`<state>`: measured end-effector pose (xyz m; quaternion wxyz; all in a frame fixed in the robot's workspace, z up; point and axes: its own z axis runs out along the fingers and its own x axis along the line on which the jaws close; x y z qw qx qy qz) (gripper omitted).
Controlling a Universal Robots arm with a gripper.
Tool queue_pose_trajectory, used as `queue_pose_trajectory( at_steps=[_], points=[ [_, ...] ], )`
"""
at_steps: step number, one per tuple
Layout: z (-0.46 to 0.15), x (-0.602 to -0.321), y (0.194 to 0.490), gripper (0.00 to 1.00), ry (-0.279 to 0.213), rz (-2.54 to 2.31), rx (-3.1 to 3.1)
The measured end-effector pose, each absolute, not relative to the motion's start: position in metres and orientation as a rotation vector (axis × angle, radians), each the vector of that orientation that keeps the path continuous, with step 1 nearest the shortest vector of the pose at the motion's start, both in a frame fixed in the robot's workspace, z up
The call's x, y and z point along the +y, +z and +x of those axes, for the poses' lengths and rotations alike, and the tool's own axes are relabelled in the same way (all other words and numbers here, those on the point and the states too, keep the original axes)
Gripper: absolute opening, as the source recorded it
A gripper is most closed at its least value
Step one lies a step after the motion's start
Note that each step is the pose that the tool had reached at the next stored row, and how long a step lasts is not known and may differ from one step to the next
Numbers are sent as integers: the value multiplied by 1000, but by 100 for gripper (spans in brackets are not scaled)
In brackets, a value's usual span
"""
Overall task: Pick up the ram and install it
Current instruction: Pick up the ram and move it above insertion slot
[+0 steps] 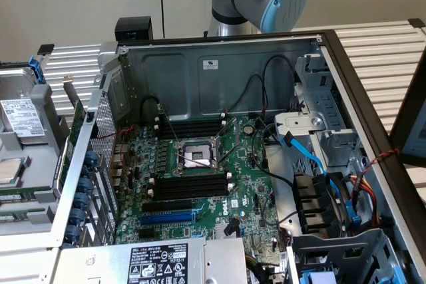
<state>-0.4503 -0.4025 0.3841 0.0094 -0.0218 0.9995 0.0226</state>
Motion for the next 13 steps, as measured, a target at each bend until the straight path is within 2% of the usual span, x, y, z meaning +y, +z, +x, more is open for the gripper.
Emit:
queue_pose_trajectory(
  at_steps=[13],
  points=[
    [-450,-403,382,10,74,-435,3097]
  ],
)
